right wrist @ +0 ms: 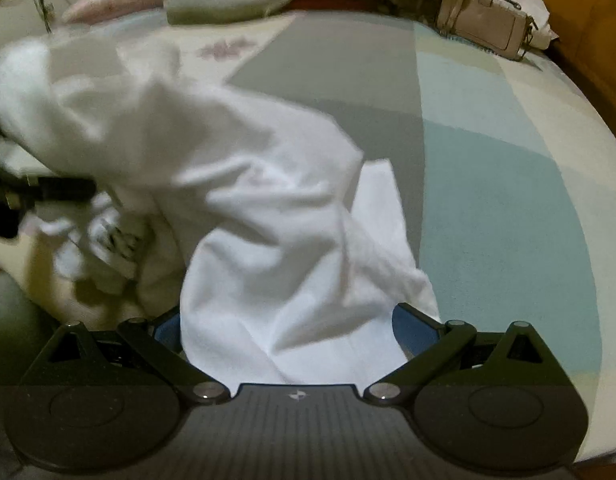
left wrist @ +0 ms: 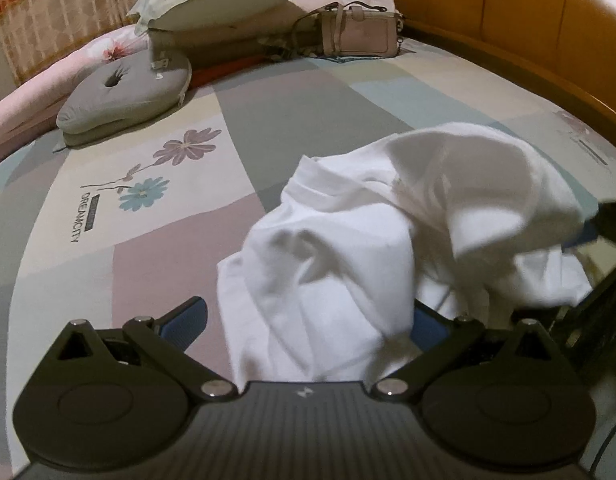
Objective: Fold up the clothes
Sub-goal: 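Move both tools toward the T-shirt heap and reach into the fabric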
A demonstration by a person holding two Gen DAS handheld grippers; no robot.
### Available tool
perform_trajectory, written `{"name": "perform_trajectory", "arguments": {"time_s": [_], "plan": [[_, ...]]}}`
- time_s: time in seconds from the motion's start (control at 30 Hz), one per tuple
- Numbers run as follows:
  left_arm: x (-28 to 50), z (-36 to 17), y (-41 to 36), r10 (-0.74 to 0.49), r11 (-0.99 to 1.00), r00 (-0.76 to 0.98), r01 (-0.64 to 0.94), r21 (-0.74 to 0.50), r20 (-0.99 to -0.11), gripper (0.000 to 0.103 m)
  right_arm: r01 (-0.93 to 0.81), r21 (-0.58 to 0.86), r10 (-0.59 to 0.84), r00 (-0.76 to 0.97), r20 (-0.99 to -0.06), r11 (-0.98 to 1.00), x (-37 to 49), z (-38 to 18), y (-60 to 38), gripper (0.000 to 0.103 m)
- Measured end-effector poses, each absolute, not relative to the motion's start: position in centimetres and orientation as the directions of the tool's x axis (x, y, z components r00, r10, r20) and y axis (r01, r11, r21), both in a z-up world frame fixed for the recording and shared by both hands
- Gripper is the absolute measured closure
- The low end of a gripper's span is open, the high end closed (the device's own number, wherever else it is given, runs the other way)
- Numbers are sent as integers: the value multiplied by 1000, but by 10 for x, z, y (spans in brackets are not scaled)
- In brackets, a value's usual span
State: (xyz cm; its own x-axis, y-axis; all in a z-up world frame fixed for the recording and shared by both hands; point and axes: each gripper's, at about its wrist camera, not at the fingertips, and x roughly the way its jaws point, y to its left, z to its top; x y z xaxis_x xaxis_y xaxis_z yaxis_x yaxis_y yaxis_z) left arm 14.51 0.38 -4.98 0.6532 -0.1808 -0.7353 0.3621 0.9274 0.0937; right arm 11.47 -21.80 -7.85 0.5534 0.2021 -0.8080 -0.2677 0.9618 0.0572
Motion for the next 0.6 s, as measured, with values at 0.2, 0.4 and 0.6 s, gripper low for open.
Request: {"name": "perform_trajectory", "arguments": {"time_s": [0.2, 0.4, 0.6], "plan": [[133, -36, 14, -211, 907, 653, 408, 103, -727, 2, -383, 29, 285, 633, -720, 923, 100, -34, -217, 14], [126, -25, 23, -229, 896, 654, 431, 107, -721, 5, -519, -107, 316, 658, -684, 848, 102, -13, -196, 41], [127, -21, 26, -237, 895, 650, 435, 98, -722, 6, -561, -125, 333, 640, -693, 819, 131, -23, -196, 49]]}}
